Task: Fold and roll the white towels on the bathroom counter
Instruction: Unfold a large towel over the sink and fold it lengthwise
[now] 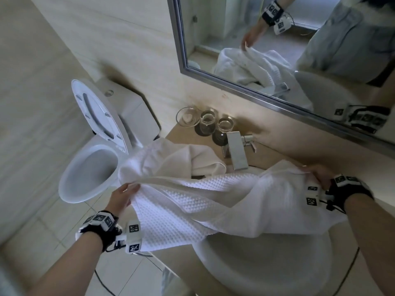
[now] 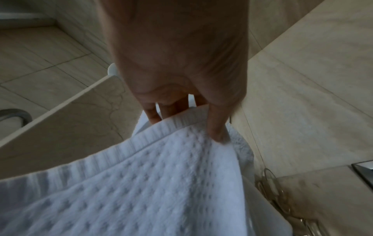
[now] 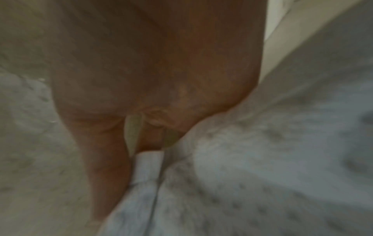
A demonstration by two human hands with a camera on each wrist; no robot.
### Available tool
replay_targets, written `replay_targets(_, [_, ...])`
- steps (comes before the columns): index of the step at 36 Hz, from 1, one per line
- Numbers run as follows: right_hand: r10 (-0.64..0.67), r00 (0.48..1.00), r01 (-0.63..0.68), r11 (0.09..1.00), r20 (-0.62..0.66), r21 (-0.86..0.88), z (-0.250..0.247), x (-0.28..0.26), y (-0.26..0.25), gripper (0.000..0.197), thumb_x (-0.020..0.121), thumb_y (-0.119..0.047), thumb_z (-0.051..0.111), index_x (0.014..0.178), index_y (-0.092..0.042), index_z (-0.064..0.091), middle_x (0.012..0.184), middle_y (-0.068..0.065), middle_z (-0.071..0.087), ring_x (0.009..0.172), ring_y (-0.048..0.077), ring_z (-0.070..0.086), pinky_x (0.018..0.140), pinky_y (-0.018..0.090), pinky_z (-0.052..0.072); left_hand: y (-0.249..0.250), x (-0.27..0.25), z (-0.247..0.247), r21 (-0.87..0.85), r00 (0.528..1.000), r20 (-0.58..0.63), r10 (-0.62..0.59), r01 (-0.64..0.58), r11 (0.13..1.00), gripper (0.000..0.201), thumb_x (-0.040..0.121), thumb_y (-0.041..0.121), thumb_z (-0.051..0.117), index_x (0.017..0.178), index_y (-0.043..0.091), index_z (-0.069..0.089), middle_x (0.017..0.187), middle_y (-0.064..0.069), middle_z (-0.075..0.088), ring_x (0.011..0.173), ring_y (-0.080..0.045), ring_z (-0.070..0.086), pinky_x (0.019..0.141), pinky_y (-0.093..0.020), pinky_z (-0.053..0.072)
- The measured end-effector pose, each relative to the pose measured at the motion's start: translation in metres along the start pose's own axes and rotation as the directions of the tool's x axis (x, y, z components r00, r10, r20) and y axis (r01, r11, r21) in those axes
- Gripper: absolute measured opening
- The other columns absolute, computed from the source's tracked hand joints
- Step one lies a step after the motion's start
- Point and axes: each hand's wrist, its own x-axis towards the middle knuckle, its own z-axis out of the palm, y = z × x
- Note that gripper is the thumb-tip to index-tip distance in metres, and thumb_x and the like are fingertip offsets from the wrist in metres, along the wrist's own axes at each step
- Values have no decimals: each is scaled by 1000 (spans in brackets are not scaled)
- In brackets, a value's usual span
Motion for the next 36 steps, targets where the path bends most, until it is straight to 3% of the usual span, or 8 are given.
replay_targets(4, [-13,995,9,999,99,48,10,-38,-17,35,96,-18,47,86,-6,78,117,18,58,76,27,71,74,36,52,0,-4,1,15,998,51,21,-21,1000,35,86,24,67,116,7,65,106,-16,71,99,-31,67,93,-43,50])
replay_targets(9, [27,996,-23,998,90,-54,1,-88,-7,26,94,-33,52,110,-15,60,100,10,71,83,31,66,63,34,48,3,-2,4,18,999,49,4,-5,1000,18,89,17,64,105,10,67,102,-15,70,97,-32,66,93,-43,49])
replay_targets(13, [7,996,6,990,92,-144,-28,-85,25,102,19,-66,85,101,-9,63,76,4,75,81,29,63,74,43,53,4,2,4,22,999,49,-16,15,1000,35,88,17,65,119,0,62,105,-17,70,101,-34,65,95,-43,48])
replay_targets(18, [-153,983,158,986,100,-45,-17,-115,27,30,91,-26,57,101,-1,69,94,17,69,74,23,69,63,29,55,1,9,6,12,999,36,-38,38,999,45,86,21,68,124,-1,59,111,-18,68,105,-35,63,101,-47,45])
replay_targets(22, [-143,988,139,987,60,79,-7,-88,47,59,69,-41,79,99,8,64,97,28,63,81,28,64,73,35,51,-5,17,3,-8,998,-3,-67,67,998,45,82,22,72,120,1,62,111,-18,67,104,-32,62,101,-47,44])
replay_targets(28, [-11,936,57,991,-352,122,-4,-41,42,50,96,-33,51,136,-4,46,123,21,57,106,39,59,93,50,49,-6,15,2,-8,998,9,-65,65,998,34,85,21,69,112,1,65,108,-21,68,102,-34,64,100,-49,44])
replay_targets(31, [106,977,-95,993,-184,68,-1,-38,42,42,99,-38,45,126,-7,52,105,14,58,76,27,58,64,33,46,-3,11,3,9,998,34,-53,53,999,35,84,22,68,111,1,65,105,-21,69,99,-35,65,99,-50,45])
replay_targets(36, [110,989,-126,978,103,165,14,-58,33,36,99,-26,43,79,-12,70,69,4,72,74,21,63,69,33,49,-2,10,5,11,998,29,-52,52,999,30,87,18,66,111,2,65,106,-22,68,100,-35,64,100,-49,44])
